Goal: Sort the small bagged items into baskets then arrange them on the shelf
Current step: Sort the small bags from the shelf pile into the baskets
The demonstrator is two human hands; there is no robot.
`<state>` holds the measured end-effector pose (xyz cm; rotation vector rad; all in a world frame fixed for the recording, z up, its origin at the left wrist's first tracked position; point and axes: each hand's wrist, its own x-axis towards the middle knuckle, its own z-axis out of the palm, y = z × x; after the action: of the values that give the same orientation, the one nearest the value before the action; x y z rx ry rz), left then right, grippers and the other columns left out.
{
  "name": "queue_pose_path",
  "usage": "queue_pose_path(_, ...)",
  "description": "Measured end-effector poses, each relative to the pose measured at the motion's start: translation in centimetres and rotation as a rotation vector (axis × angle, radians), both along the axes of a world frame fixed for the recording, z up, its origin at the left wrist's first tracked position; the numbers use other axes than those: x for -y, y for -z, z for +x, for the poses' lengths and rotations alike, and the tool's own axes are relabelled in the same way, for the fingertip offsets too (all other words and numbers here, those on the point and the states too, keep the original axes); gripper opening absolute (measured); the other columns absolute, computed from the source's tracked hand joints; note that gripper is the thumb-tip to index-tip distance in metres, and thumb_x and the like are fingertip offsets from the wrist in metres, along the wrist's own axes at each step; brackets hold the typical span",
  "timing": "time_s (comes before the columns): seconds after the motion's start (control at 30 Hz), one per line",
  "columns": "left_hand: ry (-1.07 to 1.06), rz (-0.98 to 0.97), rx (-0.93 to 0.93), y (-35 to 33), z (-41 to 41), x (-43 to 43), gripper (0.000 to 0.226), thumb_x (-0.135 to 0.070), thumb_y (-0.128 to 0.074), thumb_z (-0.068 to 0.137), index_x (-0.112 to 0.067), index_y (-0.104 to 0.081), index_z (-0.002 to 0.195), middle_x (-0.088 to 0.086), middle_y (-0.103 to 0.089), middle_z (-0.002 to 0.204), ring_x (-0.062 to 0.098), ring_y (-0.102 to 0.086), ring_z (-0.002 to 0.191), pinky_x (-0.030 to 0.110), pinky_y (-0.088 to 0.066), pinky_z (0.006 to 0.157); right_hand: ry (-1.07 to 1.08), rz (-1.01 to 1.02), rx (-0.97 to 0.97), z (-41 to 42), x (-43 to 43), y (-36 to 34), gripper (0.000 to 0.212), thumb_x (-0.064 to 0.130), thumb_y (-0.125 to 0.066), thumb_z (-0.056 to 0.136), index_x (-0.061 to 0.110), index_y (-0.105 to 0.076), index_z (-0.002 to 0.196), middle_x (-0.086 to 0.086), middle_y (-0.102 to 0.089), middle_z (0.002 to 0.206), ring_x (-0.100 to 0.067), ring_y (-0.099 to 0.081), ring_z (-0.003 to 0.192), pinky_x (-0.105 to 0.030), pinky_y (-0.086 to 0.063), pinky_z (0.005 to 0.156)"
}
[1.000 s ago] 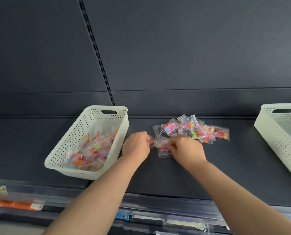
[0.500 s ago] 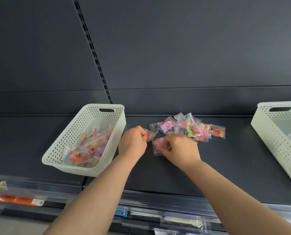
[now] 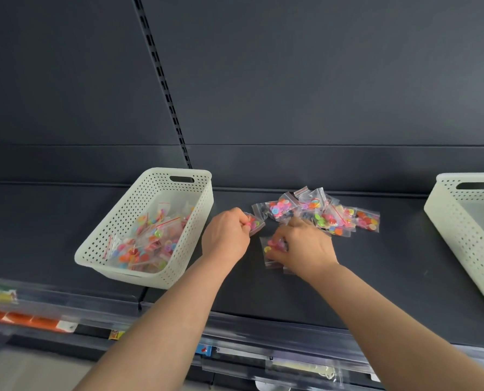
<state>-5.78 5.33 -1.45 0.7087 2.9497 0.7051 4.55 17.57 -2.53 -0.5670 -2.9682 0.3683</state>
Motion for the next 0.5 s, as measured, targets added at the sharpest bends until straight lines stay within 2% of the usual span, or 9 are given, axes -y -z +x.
queue_pose_path(0.07, 0.008, 0.018, -0.011, -0.6, 0.0, 0.1, 0.013, -0.026, -0.061, 0.094, -0.023, -0.068, 0.105, -0.005, -0.070, 0.103, 0.017, -0.064, 0.095, 0.030, -0.050, 0.069, -0.006, 0.012, 0.026, -0.7, 0.3, 0.2, 0.025, 0.043, -0.061, 0.086, 0.031, -0.067, 0.106, 0.003, -0.057, 0.112, -0.018, -0.050, 0.111, -0.030, -0.047, 0.072)
queue_pose_path(0.17, -0.004, 0.119, -0.040, -2.0, -0.2, 0.6, 0.009, -0.024, -0.062, 0.093, -0.023, -0.068, 0.100, -0.004, -0.071, 0.103, 0.018, -0.064, 0.097, 0.036, -0.053, 0.078, 0.013, 0.036, -0.027, -1.7, 0.5, 0.1, 0.018, 0.033, -0.057, 0.090, 0.030, -0.071, 0.100, 0.004, -0.062, 0.105, -0.019, -0.056, 0.103, -0.027, -0.045, 0.067)
queue_pose_path(0.33, -0.199, 0.219, -0.159, -5.4, -2.5, 4.6, 0.007, -0.027, -0.061, 0.094, -0.025, -0.068, 0.097, -0.008, -0.069, 0.101, 0.019, -0.062, 0.095, 0.033, -0.047, 0.072, -0.011, -0.054, -0.216, -3.9, 2.0, -1.5, 0.021, 0.035, -0.051, 0.095, 0.029, -0.071, 0.098, 0.005, -0.062, 0.101, -0.020, -0.058, 0.096, -0.029, -0.047, 0.066)
queue_pose_path(0.5, -0.328, 0.071, -0.125, -5.5, -5.2, 10.5, 0.018, -0.022, -0.057, 0.096, -0.029, -0.066, 0.109, -0.007, -0.068, 0.111, 0.019, -0.063, 0.096, 0.037, -0.054, 0.076, -0.093, -0.124, -0.340, -7.7, 5.4, -3.0, 0.019, 0.029, -0.052, 0.094, 0.032, -0.070, 0.101, 0.009, -0.063, 0.101, -0.015, -0.057, 0.099, -0.028, -0.047, 0.067)
